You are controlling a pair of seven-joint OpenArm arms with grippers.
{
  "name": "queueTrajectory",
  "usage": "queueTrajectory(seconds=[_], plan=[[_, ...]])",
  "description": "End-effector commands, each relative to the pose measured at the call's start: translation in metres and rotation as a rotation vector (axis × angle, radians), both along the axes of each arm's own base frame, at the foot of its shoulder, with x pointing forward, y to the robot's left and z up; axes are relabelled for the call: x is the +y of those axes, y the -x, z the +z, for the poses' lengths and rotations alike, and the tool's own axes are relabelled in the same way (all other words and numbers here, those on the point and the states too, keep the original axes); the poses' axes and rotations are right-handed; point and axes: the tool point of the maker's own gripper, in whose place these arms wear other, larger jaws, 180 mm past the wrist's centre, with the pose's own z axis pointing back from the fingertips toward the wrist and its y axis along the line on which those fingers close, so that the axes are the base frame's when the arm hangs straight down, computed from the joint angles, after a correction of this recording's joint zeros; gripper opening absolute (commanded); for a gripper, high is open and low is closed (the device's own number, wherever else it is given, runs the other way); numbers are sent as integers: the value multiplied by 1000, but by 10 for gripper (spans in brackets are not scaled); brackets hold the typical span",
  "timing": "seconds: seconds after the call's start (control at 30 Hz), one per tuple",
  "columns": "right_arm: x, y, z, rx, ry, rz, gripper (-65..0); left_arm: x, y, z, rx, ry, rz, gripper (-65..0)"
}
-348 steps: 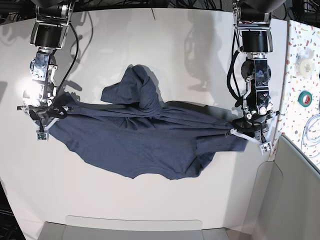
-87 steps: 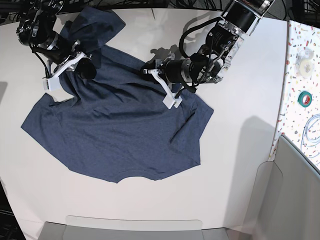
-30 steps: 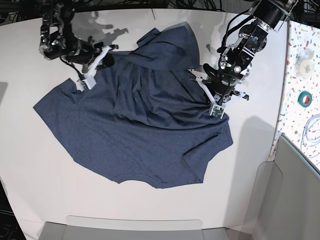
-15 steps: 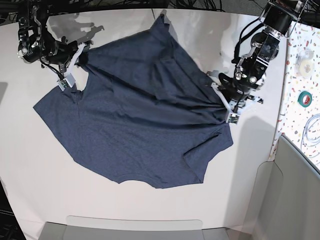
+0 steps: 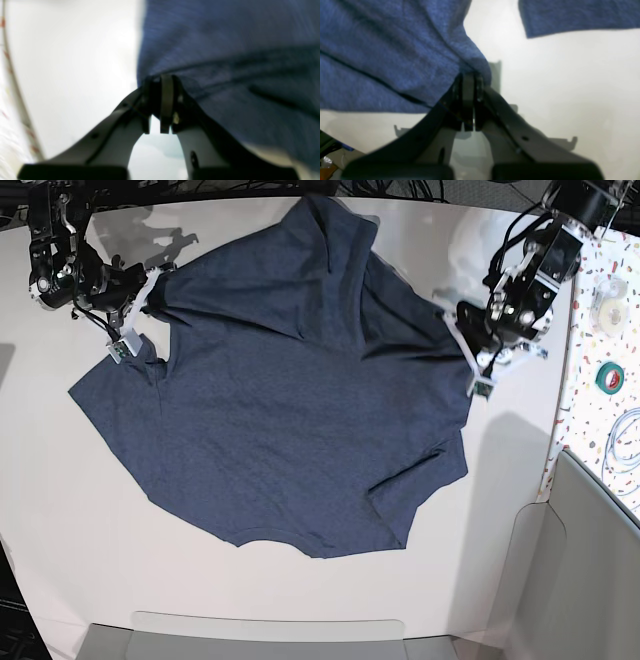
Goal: Layout the t-shirt on the table in an organized manner, then fold the t-shirt properly
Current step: 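Drag the shirt with the left gripper toward its own side, then grasp the shirt edge with both grippers and pull it taut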
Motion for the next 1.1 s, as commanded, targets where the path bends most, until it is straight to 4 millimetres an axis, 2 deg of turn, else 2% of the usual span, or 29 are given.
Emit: queueTrajectory(seconds=[0.0,0.13,0.2,0.33,0.43,0.6,0.73,0.9,1.07], plan=[[-8,-8,11,-28,40,9,-650,11,-19,27,-103,-20,14,-573],[-2,-23,41,-136,45,27,-650,18,-22,64,-200,-1,56,-570],[-5,-29,54,-188,45,5,-650,22,-21,73,-225,0,67,-570],[13,-38,66,-243,-85,-66,-650,28,-1,65,-194,-2,89,-570],[50,-46,67,-260,-207,-72,-650,12,18,47,-141,50,107,-571],[121,-48,51,-195,-401,-61,-650,-39,41,23,-63,167,83,-573],[152,-38,29,-102,-467,-44,-650,-71,50,15,-28,244,73,-574],[159,-17,8,-12,-467,-42,-650,-96,57,9,1,297,59,-574],[147,3,-7,41,-416,-43,-650,-109,61,8,12,334,67,-574]])
